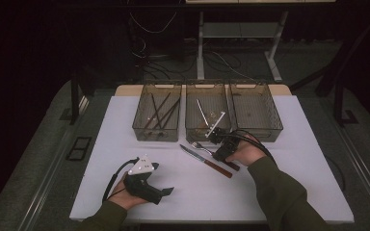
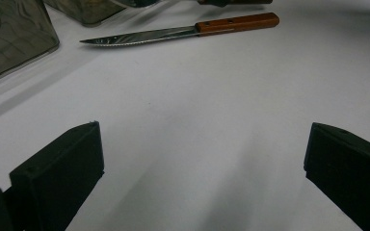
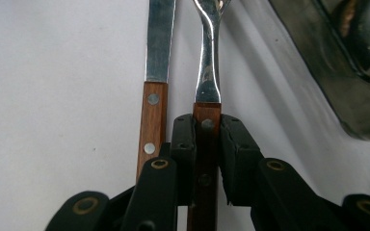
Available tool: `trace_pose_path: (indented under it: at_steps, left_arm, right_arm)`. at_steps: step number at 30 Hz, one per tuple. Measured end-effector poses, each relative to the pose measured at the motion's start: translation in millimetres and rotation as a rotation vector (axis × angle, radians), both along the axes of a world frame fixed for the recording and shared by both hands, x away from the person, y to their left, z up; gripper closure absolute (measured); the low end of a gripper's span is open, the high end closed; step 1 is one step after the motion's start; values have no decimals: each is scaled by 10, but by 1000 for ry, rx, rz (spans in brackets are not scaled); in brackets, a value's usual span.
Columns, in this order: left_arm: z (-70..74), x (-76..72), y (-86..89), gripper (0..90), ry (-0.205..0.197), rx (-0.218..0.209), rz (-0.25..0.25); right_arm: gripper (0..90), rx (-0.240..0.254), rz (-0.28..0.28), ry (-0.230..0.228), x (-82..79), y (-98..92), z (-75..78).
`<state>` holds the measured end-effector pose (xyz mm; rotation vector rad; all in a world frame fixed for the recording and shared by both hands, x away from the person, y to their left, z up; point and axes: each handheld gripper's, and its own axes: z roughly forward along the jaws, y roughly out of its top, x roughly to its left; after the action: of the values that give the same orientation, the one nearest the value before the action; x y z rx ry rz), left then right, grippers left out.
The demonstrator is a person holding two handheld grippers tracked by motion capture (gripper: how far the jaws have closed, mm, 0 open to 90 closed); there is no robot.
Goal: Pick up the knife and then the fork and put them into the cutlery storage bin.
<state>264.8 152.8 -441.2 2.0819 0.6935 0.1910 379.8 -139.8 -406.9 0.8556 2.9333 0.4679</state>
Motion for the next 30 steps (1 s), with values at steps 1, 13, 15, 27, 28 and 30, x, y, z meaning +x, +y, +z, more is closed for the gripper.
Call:
trace_pose_path:
  at_steps: [1,13,15,27,28,30]
  left_arm:
    - [0,0,1,0,0,0,0]
    - [5,9,21,0,-6,-5,5]
    - [5,13,25,0,-7,-1,4]
    - [-4,44,70,0,-21,-3,14]
    - [-5,48,74,0,-22,-3,12]
    - [-6,56,83,0,-25,1,8]
  right_arm:
    - [774,13,2,-7,-11,-27,14]
    - [773,191,-12,-59,-191,-386,233]
    - [773,226,-16,-73,-220,-454,273]
    - [773,375,-66,-141,-266,-850,455]
    - [773,386,-74,-147,-258,-882,472]
    - [773,399,-92,-163,-242,-948,513]
